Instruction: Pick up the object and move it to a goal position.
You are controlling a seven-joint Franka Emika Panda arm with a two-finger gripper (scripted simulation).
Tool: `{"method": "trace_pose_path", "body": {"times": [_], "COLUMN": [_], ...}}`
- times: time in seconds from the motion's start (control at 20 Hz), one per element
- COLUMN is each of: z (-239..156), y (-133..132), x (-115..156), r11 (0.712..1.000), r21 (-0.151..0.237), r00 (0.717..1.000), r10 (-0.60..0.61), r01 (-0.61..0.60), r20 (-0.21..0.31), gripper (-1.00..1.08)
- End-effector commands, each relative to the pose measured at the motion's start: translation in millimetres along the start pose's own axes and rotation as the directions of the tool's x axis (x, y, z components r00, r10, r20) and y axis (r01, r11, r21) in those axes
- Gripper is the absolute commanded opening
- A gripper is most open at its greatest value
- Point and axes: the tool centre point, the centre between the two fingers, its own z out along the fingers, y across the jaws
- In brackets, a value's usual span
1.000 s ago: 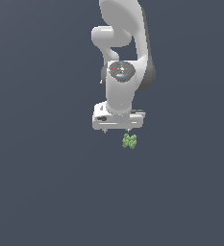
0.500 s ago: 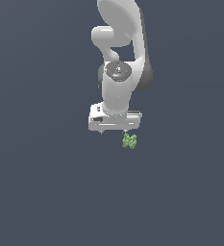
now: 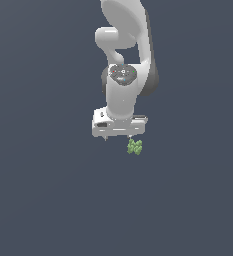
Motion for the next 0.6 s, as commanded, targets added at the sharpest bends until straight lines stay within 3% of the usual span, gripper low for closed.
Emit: {"method": "trace_pose_path", "body": {"times": [0.0,0.55], "z": [1,12], "y": [-1,-15], "x": [0,-2], "r11": [1.000,0.974], "r21": [0.000,0.001], "r00": [1.000,0.974], "r10": [-0.020,-0.225], "r01": [0.020,0.225], "r20": [0.000,-0.001], "gripper": [1.00,1.00]}}
